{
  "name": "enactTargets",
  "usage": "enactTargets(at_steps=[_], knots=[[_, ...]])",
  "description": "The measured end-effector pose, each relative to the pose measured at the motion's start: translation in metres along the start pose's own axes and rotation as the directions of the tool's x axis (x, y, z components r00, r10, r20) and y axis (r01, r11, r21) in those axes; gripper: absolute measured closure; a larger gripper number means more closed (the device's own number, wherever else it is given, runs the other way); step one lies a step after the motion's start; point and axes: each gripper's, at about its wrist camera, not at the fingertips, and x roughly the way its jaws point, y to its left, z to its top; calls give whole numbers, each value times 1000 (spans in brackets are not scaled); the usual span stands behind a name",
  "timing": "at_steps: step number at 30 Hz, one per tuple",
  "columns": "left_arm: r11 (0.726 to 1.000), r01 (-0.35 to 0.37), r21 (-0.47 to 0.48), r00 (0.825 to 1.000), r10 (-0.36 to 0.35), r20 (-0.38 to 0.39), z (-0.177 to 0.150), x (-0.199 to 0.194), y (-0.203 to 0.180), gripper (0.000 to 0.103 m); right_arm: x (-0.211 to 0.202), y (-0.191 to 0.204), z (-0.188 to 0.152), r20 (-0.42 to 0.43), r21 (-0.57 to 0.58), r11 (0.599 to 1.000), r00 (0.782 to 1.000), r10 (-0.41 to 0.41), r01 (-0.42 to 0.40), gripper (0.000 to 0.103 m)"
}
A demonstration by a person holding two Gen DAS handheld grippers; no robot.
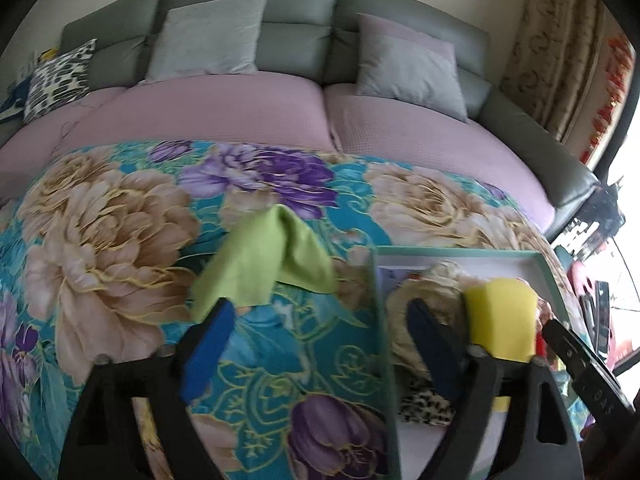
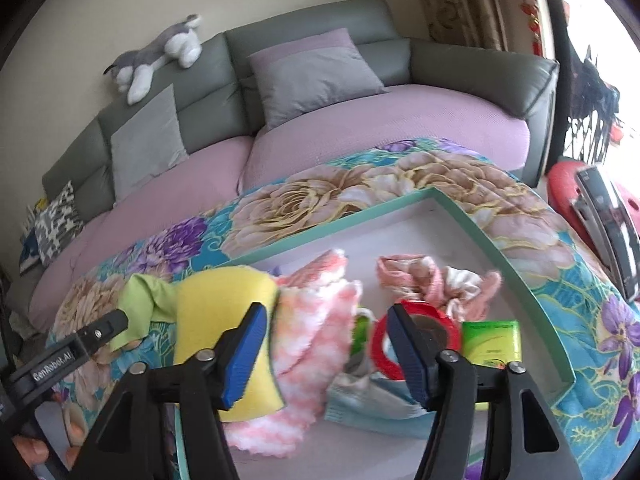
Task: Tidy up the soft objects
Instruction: 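Withdraw both open tools from the tray toward the green cloth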
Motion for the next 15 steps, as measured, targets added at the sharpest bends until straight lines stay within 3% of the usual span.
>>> enactTargets(at_steps=[4, 8, 11, 15], knots=[[999, -28, -38, 1000, 28, 9, 1, -1, 13, 12, 4, 12, -2, -8, -33, 999, 1000, -10, 10, 33], [996, -58, -69, 998, 60, 25, 2, -2, 24, 11, 8, 19, -3, -9, -46, 999, 1000, -11, 11, 20], [993, -88, -81, 995, 91, 36, 3, -2, 29, 4, 9, 26, -4, -10, -64, 998, 1000, -10, 9, 20], [988, -117, -102, 991, 122, 46, 4, -4, 39, 4, 8, 38, -6, 1, -93, 996, 1000, 9, -9, 5]])
